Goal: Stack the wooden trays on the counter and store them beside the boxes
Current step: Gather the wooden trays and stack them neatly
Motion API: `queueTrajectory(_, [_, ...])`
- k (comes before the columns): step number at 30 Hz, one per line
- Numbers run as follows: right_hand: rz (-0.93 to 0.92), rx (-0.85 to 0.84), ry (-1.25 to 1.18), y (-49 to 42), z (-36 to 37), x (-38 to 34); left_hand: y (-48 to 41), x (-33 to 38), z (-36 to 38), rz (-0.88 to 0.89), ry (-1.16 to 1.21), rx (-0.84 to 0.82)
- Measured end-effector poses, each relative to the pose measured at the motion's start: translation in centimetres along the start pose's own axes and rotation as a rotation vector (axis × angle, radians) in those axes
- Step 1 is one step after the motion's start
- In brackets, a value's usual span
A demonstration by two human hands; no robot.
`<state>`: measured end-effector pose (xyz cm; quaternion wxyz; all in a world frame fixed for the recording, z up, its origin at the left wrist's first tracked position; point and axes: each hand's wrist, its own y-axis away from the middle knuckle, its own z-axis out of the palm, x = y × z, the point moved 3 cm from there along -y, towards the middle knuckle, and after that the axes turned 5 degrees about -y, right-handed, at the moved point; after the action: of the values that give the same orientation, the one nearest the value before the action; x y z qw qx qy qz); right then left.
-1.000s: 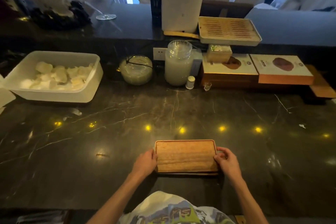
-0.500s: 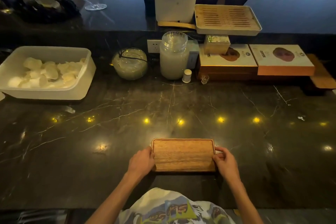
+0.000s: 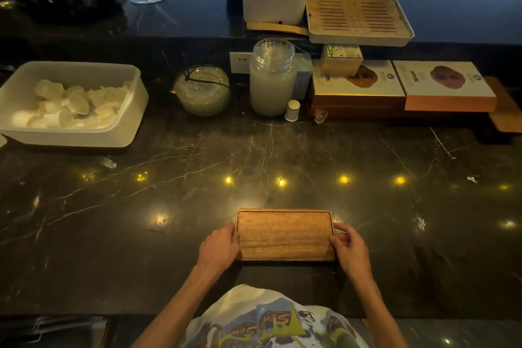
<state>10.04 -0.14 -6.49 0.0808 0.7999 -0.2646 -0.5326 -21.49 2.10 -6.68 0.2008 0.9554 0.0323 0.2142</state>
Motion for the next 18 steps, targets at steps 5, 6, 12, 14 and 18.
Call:
queueTrajectory(5, [0.009, 0.001, -0.013, 0.2, 0.1, 0.0, 0.1, 0.0, 0.1, -0.013, 0.014, 0.004])
queueTrajectory(6, [0.015, 0.001, -0.008, 0.2, 0.1, 0.0, 0.1, -0.1, 0.1, -0.011, 0.02, 0.003])
queueTrajectory(12, [0.047, 0.002, 0.01, -0.1, 0.1, 0.1, 0.1, -0.1, 0.0, -0.033, 0.009, 0.022])
queueTrajectory(14, [0.071, -0.004, -0.024, 0.0, 0.2, 0.1, 0.1, 0.1, 0.1, -0.062, 0.042, 0.038])
queueTrajectory(18, [0.161, -0.093, -0.253, 0.7, 1.2, 0.0, 0.1, 0.9, 0.3, -0.103, 0.291, 0.002])
